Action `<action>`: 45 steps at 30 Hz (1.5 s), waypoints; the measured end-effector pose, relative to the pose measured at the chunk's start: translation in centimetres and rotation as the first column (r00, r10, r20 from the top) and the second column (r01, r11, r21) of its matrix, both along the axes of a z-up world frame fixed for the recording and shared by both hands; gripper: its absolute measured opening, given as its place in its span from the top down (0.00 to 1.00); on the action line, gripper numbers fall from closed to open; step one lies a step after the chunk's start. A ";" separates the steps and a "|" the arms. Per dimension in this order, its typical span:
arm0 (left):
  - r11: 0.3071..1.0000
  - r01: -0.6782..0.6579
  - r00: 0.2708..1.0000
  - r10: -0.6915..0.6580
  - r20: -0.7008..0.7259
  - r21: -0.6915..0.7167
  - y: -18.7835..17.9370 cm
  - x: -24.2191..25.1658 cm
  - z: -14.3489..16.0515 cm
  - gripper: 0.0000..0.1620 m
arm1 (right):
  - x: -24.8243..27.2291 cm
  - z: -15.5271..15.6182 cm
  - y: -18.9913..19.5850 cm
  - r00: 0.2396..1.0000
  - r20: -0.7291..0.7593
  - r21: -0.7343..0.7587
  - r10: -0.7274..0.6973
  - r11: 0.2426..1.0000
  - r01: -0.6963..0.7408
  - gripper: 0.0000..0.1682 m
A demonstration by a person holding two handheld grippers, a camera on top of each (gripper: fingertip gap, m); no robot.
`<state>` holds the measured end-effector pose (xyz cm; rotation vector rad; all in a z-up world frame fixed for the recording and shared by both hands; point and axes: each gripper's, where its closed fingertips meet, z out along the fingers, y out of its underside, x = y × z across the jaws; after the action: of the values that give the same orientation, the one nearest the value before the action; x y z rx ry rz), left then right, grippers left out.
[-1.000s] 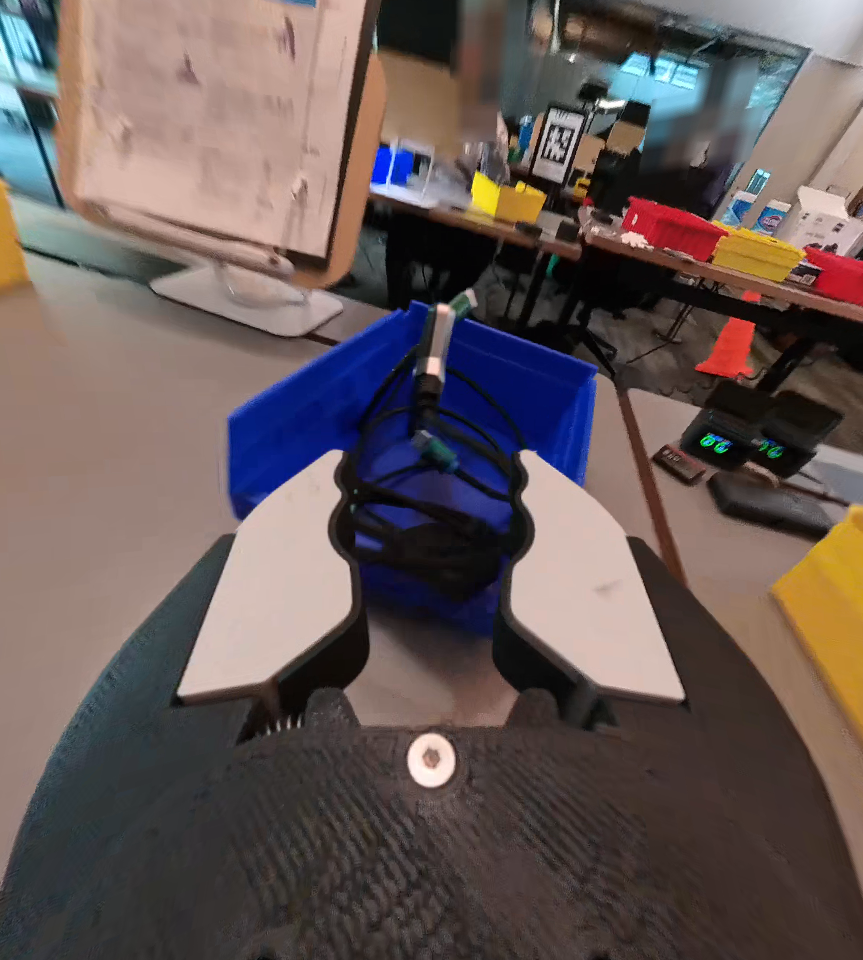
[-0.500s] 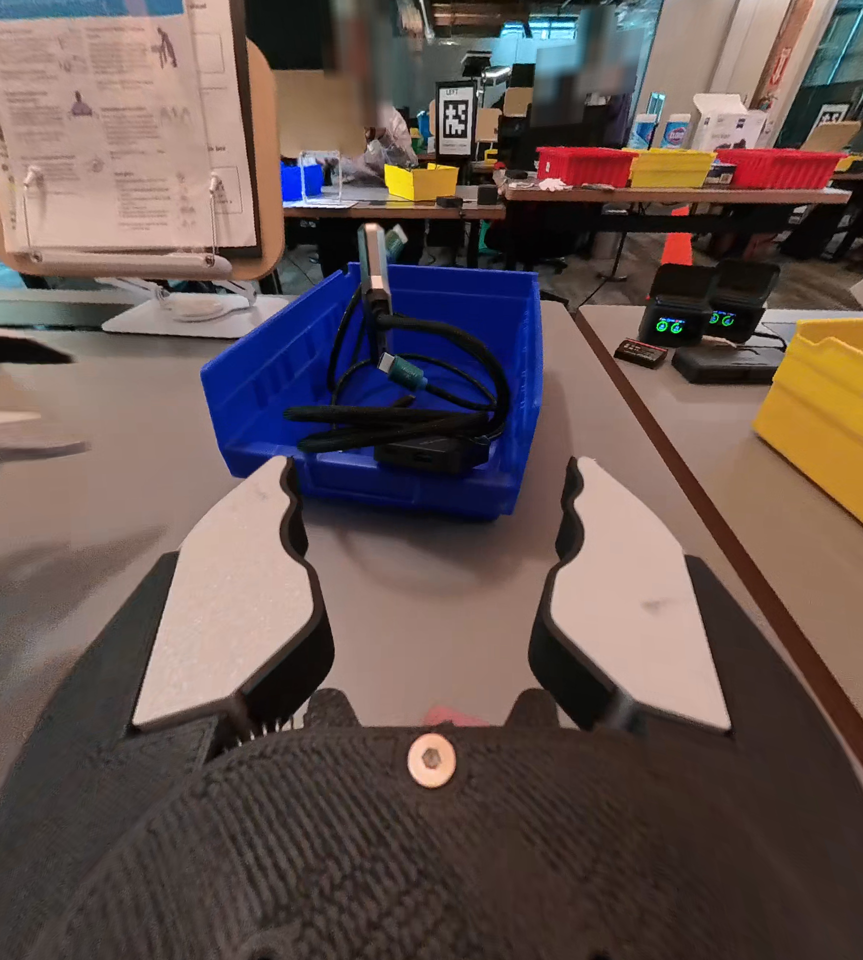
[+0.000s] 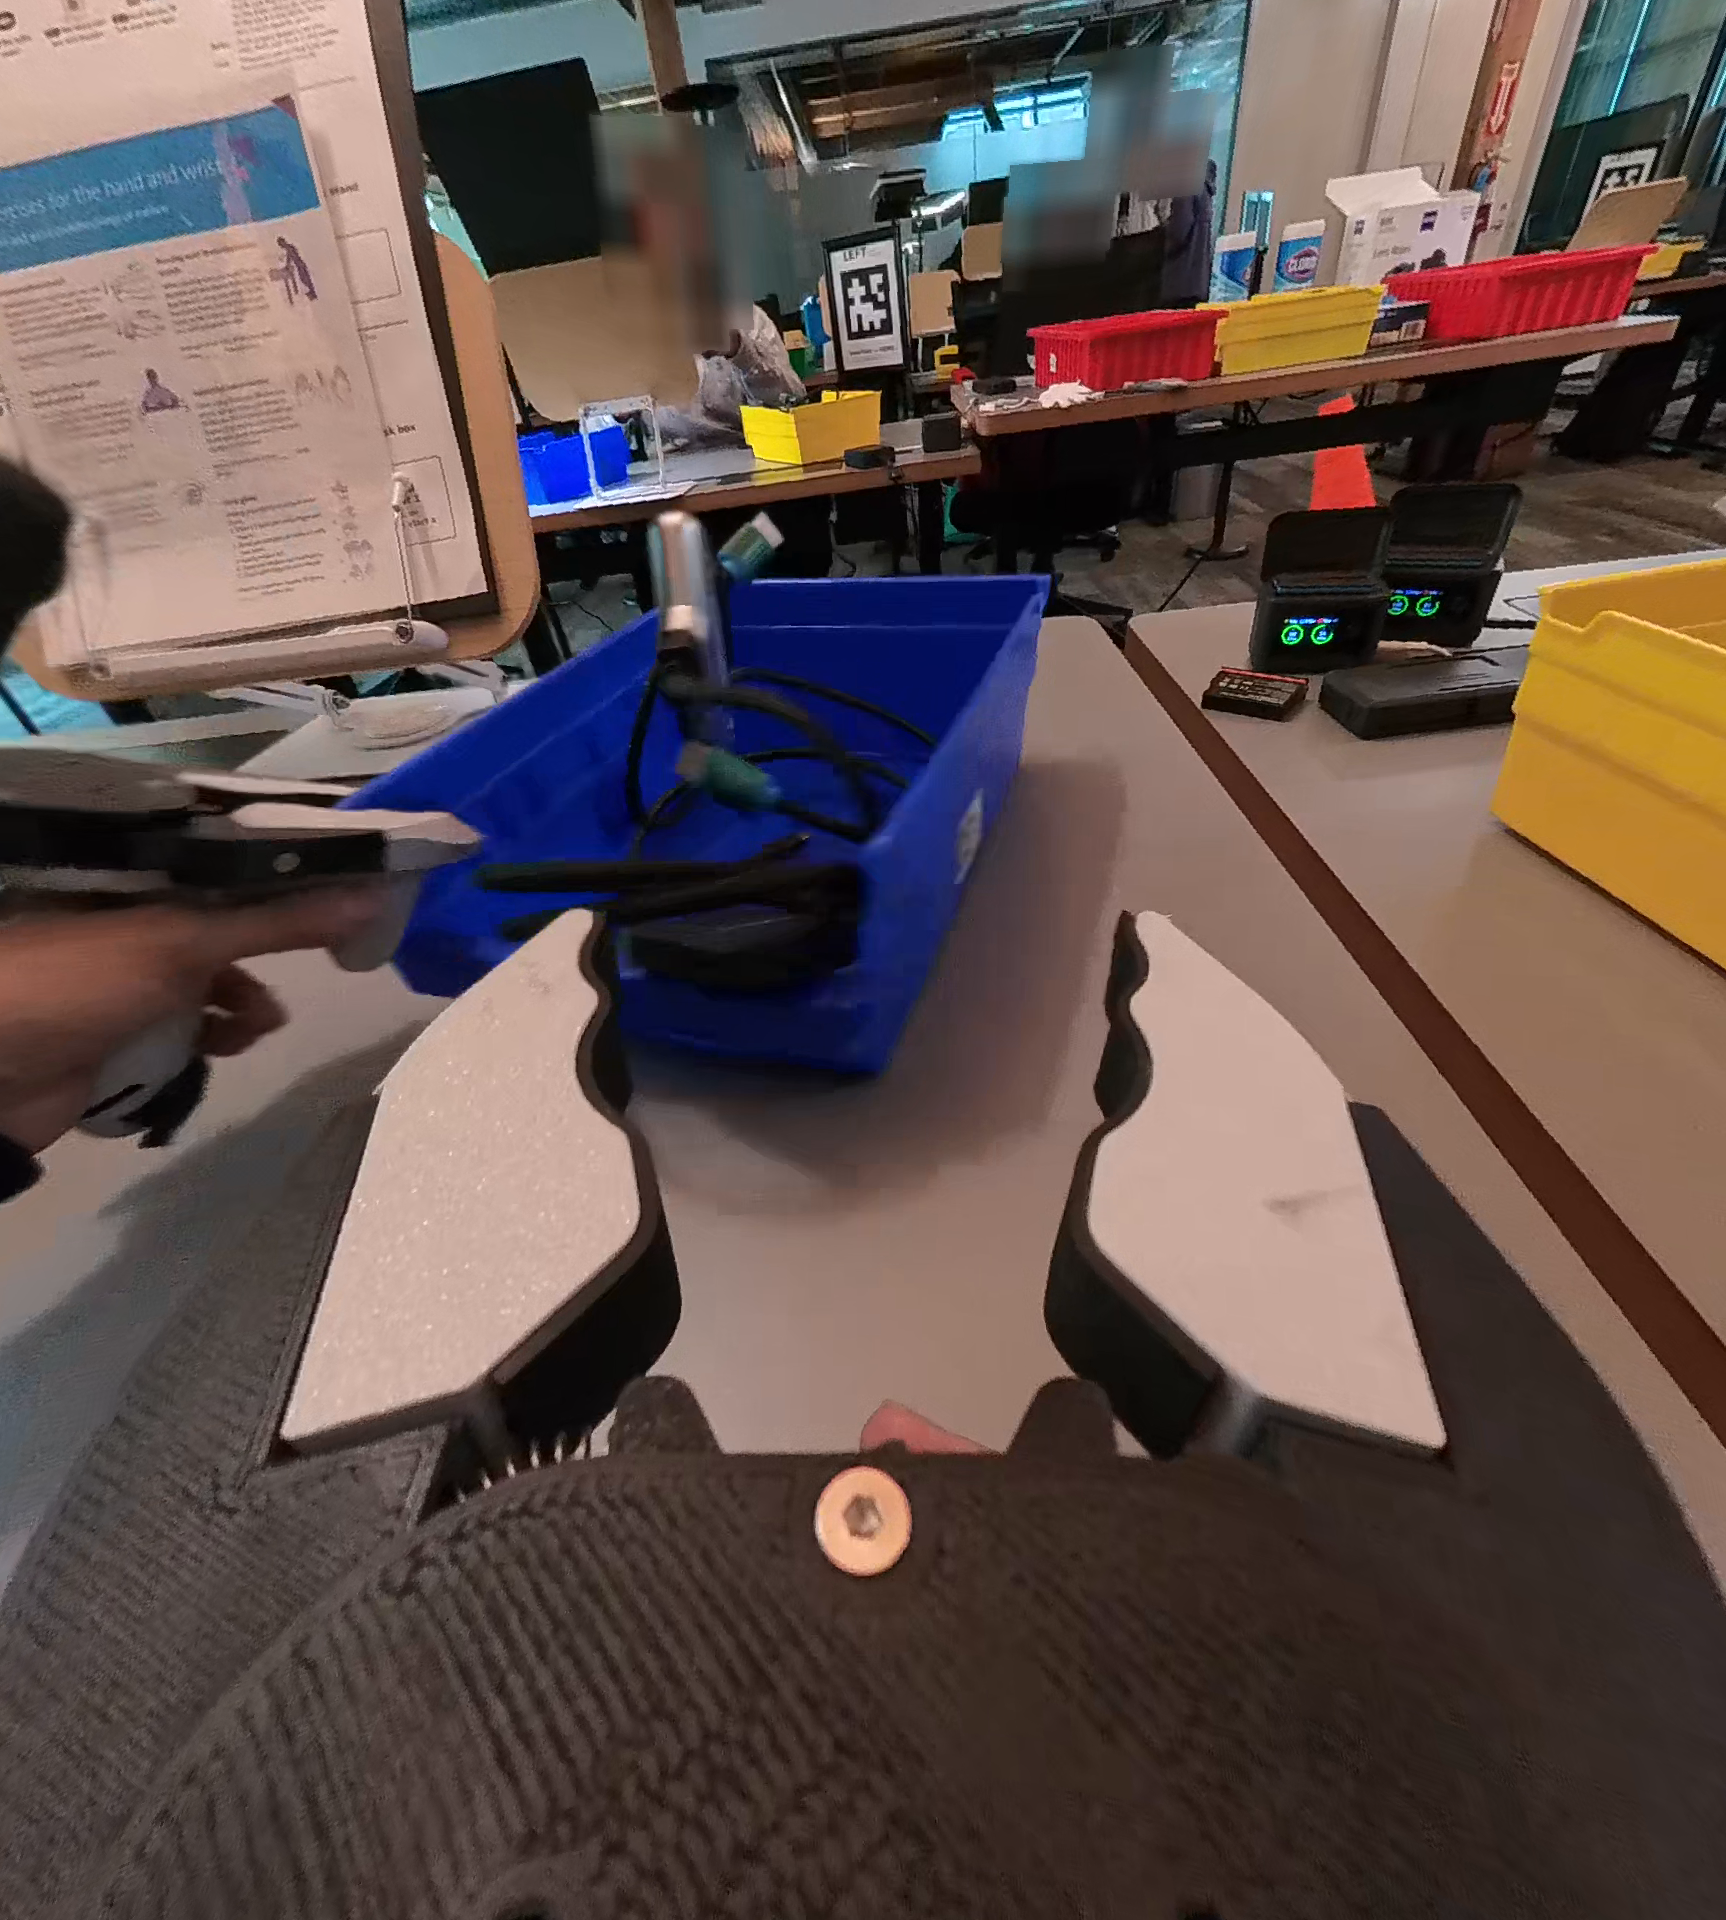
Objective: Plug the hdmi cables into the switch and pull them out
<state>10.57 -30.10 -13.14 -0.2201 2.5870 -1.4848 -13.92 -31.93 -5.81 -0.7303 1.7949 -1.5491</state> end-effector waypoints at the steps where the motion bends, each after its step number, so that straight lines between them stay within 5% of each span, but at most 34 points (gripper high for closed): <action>1: 1.000 -0.017 0.999 0.017 0.032 -0.014 1.2 1.1 0.1 0.94 | -0.1 0.0 -0.1 1.000 0.002 0.001 -0.004 1.000 0.004 0.47; 10: 0.995 -0.030 0.998 0.036 0.060 -0.097 17.9 6.1 0.5 0.97 | 1.3 1.4 1.4 0.998 0.020 -0.016 0.051 0.999 -0.051 0.49; 17: 0.958 -0.187 0.969 0.216 0.118 -0.220 29.4 7.7 0.9 0.96 | 8.8 3.0 8.2 0.962 0.041 -0.019 0.269 0.963 -0.268 0.46; 22: 0.958 -0.193 0.959 0.230 0.164 -0.213 31.8 8.1 0.9 0.95 | 20.2 8.6 16.9 0.835 -0.014 -0.033 0.549 0.835 -0.550 0.46; 28: 0.952 -0.212 0.964 0.241 0.110 -0.220 32.2 10.3 0.8 0.97 | 37.8 11.5 26.5 0.599 -0.162 0.200 0.785 0.620 -0.759 0.46; 35: 0.940 -0.253 0.958 0.276 0.077 -0.228 33.1 11.4 0.8 0.97 | 52.0 2.0 30.2 0.597 -0.318 0.580 0.737 0.649 -0.492 0.53; 40: 0.928 -0.281 0.956 0.292 0.008 -0.244 33.6 12.1 0.9 0.98 | 54.3 -5.7 34.9 0.454 -0.365 0.728 0.813 0.554 -0.405 0.58; 42: 0.919 -0.298 0.954 0.297 -0.045 -0.256 33.8 12.5 0.9 0.98 | 54.8 -8.3 35.4 0.422 -0.428 0.726 0.799 0.582 -0.366 0.52; 45: 0.911 -0.312 0.950 0.293 -0.111 -0.270 34.0 12.9 0.9 0.98 | 54.5 -11.8 34.2 0.265 -0.621 0.632 0.738 0.671 -0.388 0.67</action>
<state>23.47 3.95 -12.28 -0.6845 2.2415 -1.7433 40.57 2.32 -17.65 -1.9528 1.9536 -0.2294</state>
